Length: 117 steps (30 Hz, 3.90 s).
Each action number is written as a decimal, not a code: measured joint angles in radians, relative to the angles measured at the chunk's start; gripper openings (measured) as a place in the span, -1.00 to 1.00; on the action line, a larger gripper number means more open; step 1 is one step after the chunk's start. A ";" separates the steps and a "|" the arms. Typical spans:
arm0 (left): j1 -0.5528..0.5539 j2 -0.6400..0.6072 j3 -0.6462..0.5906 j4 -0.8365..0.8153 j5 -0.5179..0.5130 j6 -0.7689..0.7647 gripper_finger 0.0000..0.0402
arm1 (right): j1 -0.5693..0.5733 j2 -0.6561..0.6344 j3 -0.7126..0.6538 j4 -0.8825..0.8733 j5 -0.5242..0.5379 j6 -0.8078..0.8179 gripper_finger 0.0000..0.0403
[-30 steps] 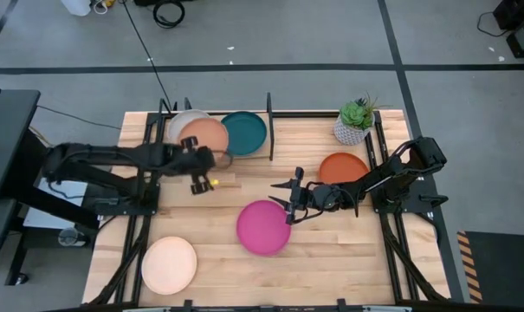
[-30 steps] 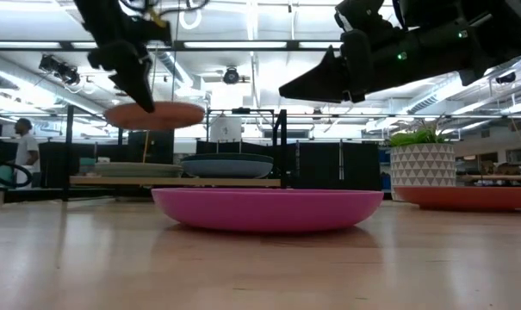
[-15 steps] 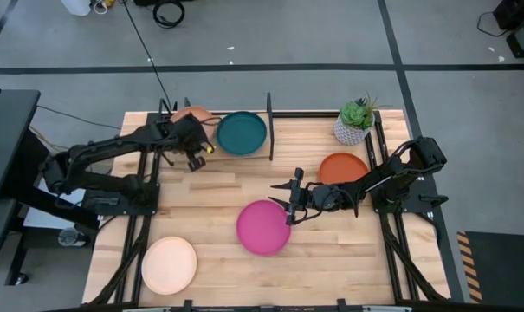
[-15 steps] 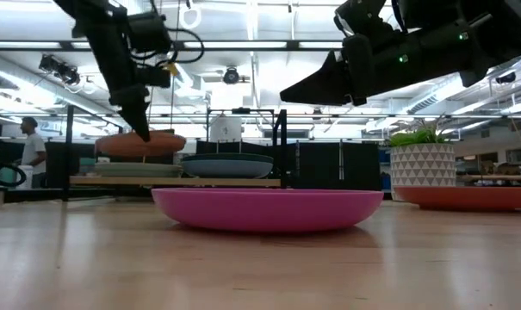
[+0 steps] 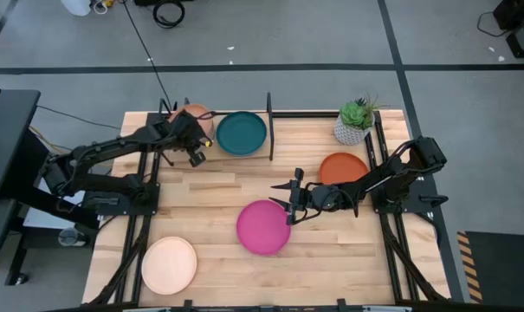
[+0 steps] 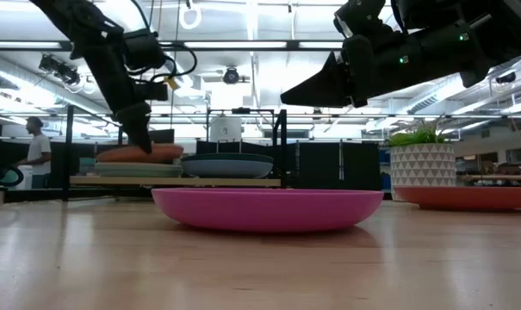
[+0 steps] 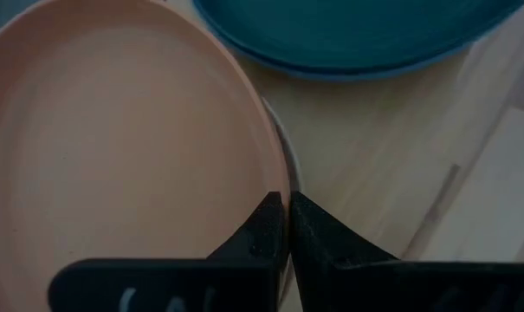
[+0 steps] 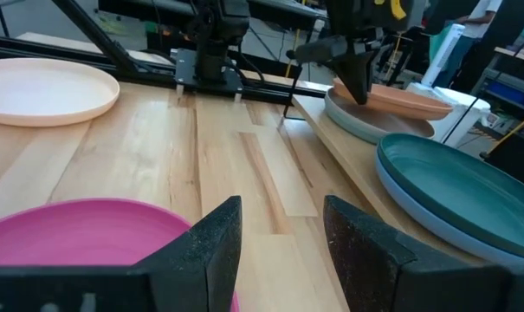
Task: Place and stack plates onto a shelf
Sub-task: Stack the brown plate on top of the gray plate on the shelf, then stack the white plate on top of the brown plate on the shelf
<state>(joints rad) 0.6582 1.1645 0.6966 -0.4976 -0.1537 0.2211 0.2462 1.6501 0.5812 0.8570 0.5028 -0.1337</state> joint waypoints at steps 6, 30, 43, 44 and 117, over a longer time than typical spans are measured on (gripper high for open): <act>-0.001 0.000 -0.019 0.023 0.003 -0.006 -0.77 | 0.000 0.000 0.000 0.000 0.000 0.000 -0.15; -0.250 -0.073 0.065 -0.121 0.463 -0.158 -0.61 | 0.000 0.000 0.000 -0.051 -0.001 0.028 -0.15; -0.928 -0.066 0.064 -0.207 0.344 -0.822 -0.61 | 0.037 0.000 0.000 -0.051 -0.001 0.052 -0.15; -0.974 -0.057 0.064 -0.207 0.301 -0.846 -0.61 | 0.039 0.000 0.000 -0.051 -0.001 0.052 -0.15; -1.468 0.452 0.189 -0.210 0.164 -0.751 -0.33 | 0.040 0.000 0.000 -0.043 -0.001 0.056 -0.15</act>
<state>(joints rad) -0.8099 1.6167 0.8852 -0.7080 0.0101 -0.5297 0.2859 1.6501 0.5816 0.8135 0.5022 -0.0776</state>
